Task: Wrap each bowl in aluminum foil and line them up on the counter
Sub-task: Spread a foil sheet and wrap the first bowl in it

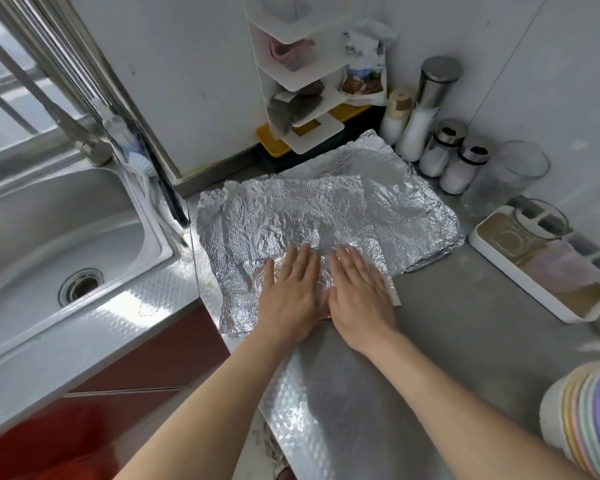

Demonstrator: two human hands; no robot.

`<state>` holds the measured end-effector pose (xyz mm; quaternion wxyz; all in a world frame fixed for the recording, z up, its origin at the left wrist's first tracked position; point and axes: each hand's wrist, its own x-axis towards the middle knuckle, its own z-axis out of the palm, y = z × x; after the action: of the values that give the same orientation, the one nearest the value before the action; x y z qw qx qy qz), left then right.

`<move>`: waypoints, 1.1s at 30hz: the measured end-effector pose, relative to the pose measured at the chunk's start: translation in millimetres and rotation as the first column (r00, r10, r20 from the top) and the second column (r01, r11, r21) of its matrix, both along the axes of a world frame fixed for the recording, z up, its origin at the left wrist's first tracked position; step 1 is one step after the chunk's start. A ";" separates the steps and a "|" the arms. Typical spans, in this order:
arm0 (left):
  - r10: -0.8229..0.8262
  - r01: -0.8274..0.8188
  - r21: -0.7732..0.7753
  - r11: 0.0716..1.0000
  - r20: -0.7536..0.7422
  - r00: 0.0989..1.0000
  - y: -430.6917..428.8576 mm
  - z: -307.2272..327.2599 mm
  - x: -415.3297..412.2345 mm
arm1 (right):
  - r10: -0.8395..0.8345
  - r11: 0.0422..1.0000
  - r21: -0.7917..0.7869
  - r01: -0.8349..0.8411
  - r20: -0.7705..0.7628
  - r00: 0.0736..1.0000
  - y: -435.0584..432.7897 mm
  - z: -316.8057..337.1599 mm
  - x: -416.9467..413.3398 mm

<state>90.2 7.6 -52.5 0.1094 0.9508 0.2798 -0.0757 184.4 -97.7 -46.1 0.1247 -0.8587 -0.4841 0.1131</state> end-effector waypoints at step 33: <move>0.054 0.193 -0.536 0.822 0.411 0.910 -180.8 101.6 47.0 | -0.563 0.811 0.144 0.567 -0.069 0.824 -149.4 125.8 18.3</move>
<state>137.2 -173.2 49.1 0.4388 0.8794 0.1798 0.0413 202.7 -247.1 79.7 0.2258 -0.9496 -0.2133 0.0423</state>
